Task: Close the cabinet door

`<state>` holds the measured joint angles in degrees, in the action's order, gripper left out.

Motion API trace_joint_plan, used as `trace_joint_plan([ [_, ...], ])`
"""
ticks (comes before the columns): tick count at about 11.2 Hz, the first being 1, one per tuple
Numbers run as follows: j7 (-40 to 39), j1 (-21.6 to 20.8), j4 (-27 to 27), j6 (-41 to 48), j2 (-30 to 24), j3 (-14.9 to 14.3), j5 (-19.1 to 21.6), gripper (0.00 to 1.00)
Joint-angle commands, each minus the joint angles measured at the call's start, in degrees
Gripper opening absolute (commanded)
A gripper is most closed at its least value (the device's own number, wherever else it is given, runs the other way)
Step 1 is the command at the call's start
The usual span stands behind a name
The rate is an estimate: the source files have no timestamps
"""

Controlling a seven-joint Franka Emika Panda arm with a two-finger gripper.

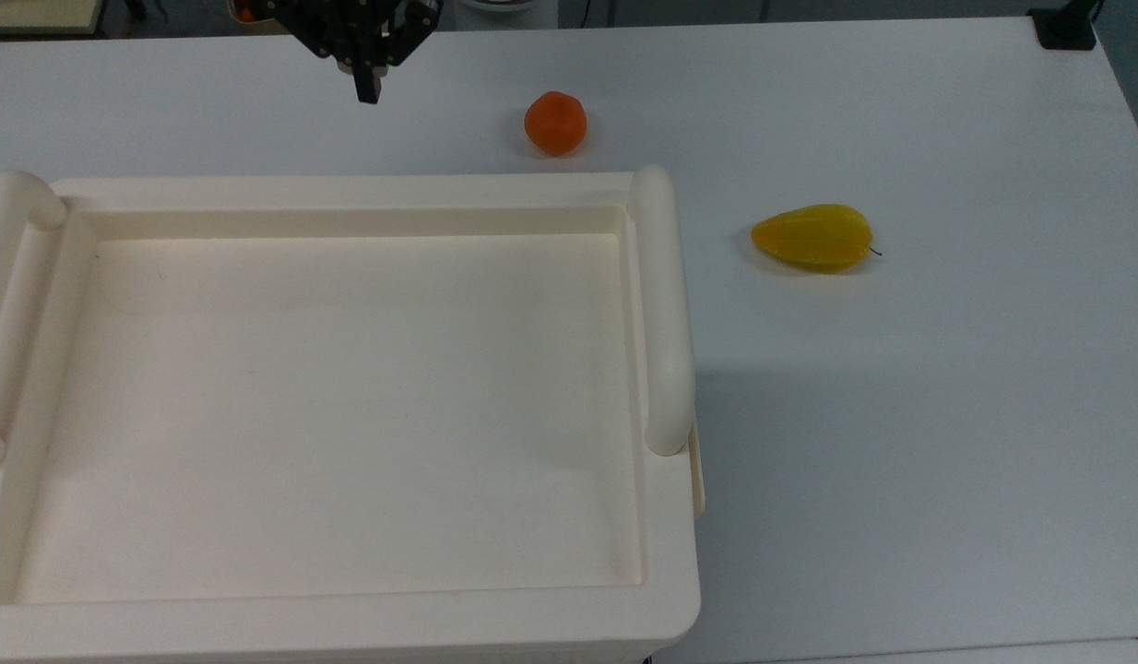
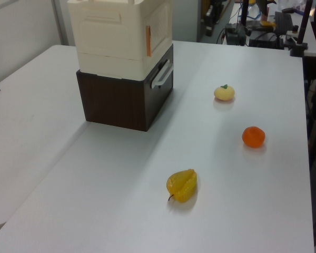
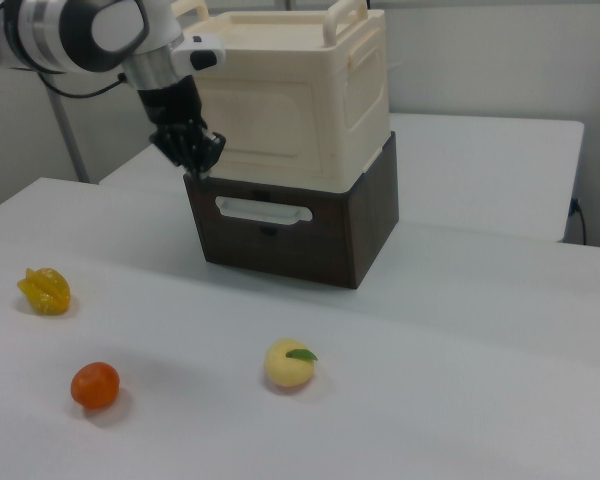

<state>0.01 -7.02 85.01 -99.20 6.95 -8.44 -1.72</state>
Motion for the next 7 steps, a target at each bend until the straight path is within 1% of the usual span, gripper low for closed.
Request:
trace_joint_plan([
  [1, -6.6, -1.3, 7.2, 3.9, -5.9, -0.3, -2.4, 0.0],
  [2, -6.9, -1.1, 9.5, 3.5, -6.8, -0.3, -3.5, 0.0],
  [3, -6.9, -0.9, 10.0, 3.5, -6.8, -0.3, -3.5, 0.01],
  [4, -6.9, -0.6, 9.7, 3.7, -6.9, -0.6, -3.5, 0.03],
  [5, -6.8, -0.5, 9.7, 3.7, -6.9, -0.9, -3.0, 0.11],
  [6, -6.4, -0.5, 9.7, 4.0, -6.9, -0.9, -2.8, 0.34],
  [7, -6.0, -0.5, 9.7, 4.1, -6.9, -0.9, -2.8, 0.73],
])
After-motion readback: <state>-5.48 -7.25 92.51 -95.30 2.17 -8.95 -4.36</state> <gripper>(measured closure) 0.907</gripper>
